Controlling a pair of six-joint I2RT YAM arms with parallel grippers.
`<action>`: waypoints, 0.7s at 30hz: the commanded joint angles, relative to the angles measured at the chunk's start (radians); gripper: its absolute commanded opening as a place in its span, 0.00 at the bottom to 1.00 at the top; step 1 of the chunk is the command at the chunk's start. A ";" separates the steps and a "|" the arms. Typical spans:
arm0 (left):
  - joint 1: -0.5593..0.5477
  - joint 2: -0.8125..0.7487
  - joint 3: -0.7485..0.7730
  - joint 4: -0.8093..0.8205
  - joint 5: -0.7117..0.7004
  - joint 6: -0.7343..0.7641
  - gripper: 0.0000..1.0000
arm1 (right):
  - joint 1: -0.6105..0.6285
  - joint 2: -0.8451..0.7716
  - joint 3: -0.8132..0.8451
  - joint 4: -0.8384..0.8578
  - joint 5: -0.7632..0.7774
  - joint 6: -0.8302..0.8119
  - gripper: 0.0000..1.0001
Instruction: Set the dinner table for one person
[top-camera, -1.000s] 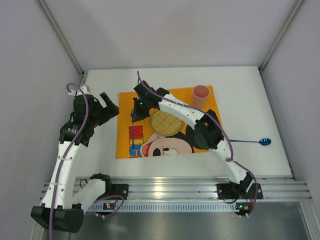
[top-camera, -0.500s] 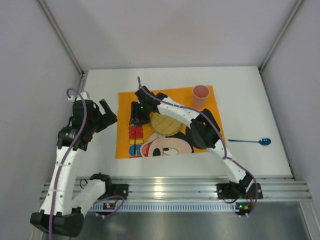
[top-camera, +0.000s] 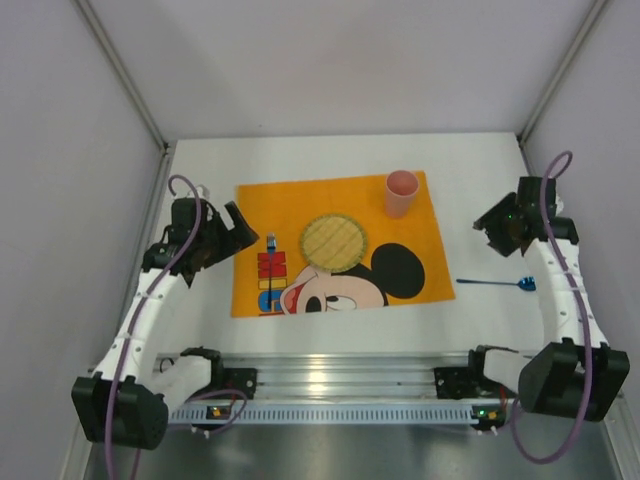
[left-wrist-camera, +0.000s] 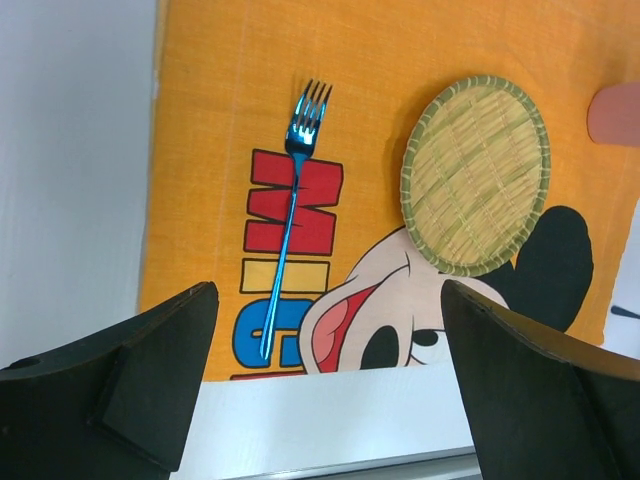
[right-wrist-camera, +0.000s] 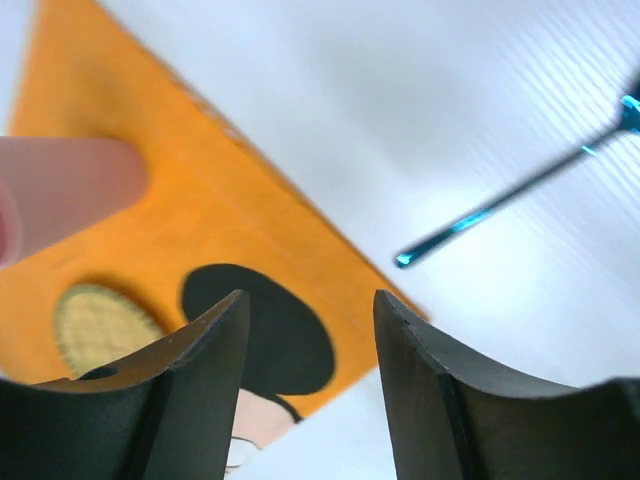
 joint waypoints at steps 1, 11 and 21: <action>-0.008 0.038 -0.019 0.149 0.081 -0.011 0.98 | -0.048 0.011 -0.056 -0.236 0.163 -0.012 0.53; -0.024 0.129 -0.016 0.214 0.130 -0.008 0.98 | -0.303 0.198 -0.090 -0.191 0.143 0.041 0.55; -0.022 0.175 -0.013 0.238 0.127 0.006 0.98 | -0.343 0.417 -0.061 -0.053 0.211 0.037 0.55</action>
